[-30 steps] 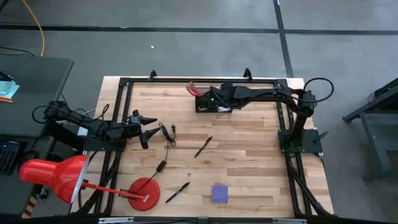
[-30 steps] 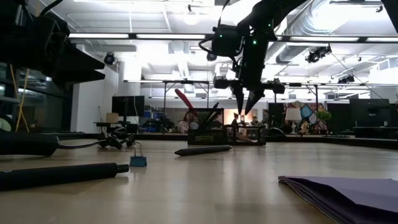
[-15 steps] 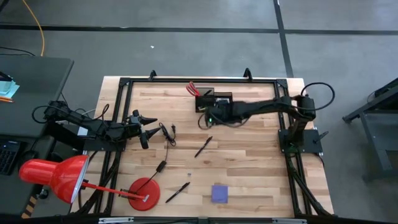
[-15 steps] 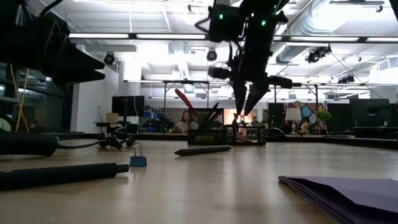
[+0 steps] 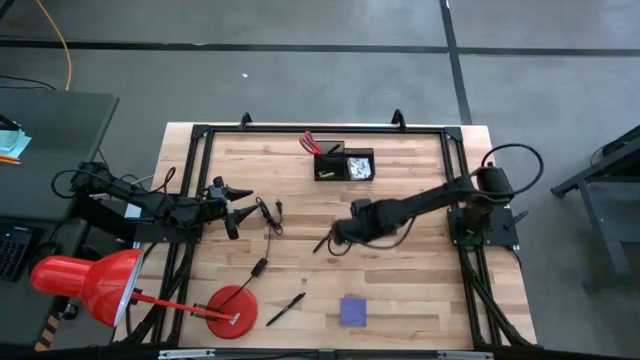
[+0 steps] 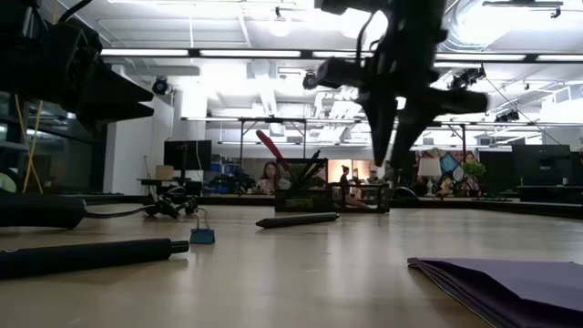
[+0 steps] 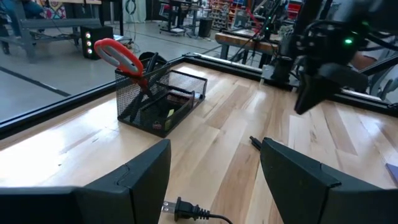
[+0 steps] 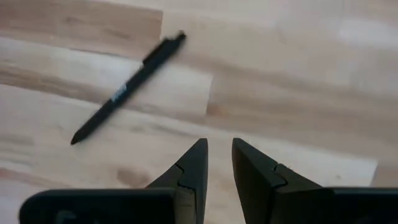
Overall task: Pick and place office supplies into organizer
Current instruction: Put the purple sticky note pad into the mesh desk organizer
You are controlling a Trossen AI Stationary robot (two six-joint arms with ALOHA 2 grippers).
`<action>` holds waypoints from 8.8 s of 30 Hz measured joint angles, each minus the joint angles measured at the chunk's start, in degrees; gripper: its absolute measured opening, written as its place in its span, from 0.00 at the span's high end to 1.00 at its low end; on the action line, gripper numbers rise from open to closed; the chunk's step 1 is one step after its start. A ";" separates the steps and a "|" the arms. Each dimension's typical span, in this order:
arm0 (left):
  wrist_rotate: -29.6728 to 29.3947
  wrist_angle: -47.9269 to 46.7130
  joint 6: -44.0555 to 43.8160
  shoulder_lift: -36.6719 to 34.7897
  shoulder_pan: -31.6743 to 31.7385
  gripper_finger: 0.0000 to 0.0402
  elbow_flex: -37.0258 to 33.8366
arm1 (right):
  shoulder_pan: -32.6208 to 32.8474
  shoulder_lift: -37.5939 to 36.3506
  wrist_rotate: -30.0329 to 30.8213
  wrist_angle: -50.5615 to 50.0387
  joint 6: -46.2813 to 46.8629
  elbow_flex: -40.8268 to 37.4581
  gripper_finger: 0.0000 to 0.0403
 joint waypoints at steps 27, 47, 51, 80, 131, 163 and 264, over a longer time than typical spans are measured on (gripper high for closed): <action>0.00 0.00 0.00 0.00 -0.01 0.42 0.01 | 19.52 0.35 -7.70 12.55 16.77 0.04 0.83; 0.01 0.00 0.00 0.00 -0.02 0.42 0.00 | 21.40 6.82 -17.99 28.06 35.77 0.02 0.83; 0.00 0.00 0.00 0.00 0.00 0.42 0.00 | 21.41 7.13 -18.90 27.91 41.67 0.02 0.83; 0.02 0.00 0.00 0.00 0.00 0.42 0.02 | 24.26 28.11 -6.28 -18.75 40.96 39.45 0.83; 0.00 0.00 0.00 0.00 -0.01 0.42 0.00 | 25.60 37.35 1.16 -25.98 36.69 48.74 0.01; 0.01 0.01 0.00 0.00 0.00 0.42 0.02 | 25.21 39.49 -6.50 -23.96 38.45 48.99 0.01; 0.02 0.00 0.00 0.00 0.00 0.42 0.00 | 3.57 27.20 -15.51 -24.04 7.94 48.72 0.27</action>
